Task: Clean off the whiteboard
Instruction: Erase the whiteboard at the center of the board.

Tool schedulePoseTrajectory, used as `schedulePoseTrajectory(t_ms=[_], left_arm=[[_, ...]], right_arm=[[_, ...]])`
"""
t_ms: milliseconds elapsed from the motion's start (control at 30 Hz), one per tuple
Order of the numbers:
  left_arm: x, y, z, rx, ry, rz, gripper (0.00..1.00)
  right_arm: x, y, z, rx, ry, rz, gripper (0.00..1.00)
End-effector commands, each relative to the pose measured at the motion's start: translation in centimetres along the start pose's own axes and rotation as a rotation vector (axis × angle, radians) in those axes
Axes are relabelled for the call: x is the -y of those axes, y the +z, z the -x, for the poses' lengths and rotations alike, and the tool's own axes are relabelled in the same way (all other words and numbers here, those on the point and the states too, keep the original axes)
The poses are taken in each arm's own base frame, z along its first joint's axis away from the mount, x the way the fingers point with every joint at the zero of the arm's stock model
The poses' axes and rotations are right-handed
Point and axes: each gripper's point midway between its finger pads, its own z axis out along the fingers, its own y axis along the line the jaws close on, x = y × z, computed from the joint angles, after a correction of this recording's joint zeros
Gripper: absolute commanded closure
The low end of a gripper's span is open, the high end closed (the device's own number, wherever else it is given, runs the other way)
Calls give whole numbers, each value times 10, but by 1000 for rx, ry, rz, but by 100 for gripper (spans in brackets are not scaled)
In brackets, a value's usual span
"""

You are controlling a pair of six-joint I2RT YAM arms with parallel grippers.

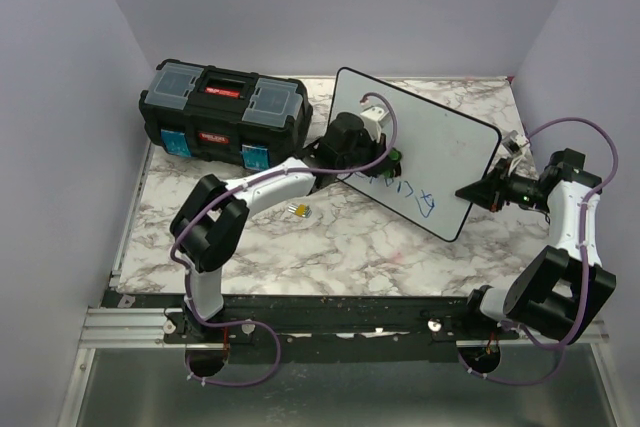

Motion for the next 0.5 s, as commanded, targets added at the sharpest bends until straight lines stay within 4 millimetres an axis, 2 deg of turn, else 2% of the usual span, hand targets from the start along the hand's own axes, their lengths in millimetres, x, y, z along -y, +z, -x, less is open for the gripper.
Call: schedulePoseTrajectory(t_ms=[0, 133, 200, 367, 467], left_arm=[[17, 11, -55, -81, -33, -34, 100], [21, 7, -41, -46, -12, -37, 100], [10, 5, -28, -23, -7, -10, 100], [-29, -9, 20, 68, -36, 69, 100], [-43, -13, 39, 87, -49, 111, 100]], right_arm=[[-12, 5, -1, 3, -37, 45, 99], [-12, 5, -2, 2, -36, 43, 99], [-13, 5, -1, 3, -39, 43, 99], [-14, 5, 0, 5, -46, 41, 99], [-15, 4, 0, 7, -50, 39, 99]])
